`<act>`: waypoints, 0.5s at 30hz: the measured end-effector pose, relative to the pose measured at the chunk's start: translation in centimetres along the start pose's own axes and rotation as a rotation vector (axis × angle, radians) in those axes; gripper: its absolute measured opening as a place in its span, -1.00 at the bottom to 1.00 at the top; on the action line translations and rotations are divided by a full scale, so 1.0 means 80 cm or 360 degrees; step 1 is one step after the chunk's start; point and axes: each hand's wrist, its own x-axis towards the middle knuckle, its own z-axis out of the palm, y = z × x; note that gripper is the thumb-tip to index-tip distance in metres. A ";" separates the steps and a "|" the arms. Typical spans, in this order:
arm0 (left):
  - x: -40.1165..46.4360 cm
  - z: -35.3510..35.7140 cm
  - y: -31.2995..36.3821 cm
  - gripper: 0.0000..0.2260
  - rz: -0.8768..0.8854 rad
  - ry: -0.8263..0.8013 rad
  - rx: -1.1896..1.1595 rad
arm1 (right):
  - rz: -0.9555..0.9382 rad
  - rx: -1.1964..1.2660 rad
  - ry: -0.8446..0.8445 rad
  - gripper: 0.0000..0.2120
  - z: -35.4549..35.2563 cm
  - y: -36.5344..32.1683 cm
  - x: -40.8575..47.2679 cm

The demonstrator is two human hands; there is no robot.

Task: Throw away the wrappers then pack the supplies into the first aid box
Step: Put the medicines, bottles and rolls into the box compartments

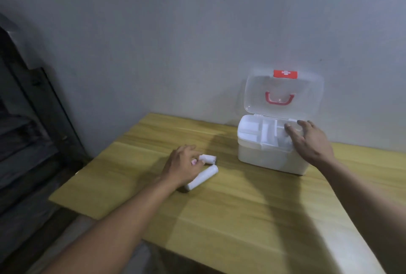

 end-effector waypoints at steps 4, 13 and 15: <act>0.000 -0.003 0.000 -0.73 -0.0035 0.0027 0.0085 | -0.0020 -0.0007 0.0020 -0.23 0.002 -0.002 0.002; 0.002 -0.015 -0.007 -0.76 -0.0158 -0.0155 0.0109 | -0.0031 -0.0020 0.0047 -0.30 0.002 -0.001 0.003; 0.000 -0.017 -0.011 -0.77 -0.0190 -0.0110 0.0066 | -0.0030 -0.0019 0.0054 -0.32 0.002 -0.001 0.002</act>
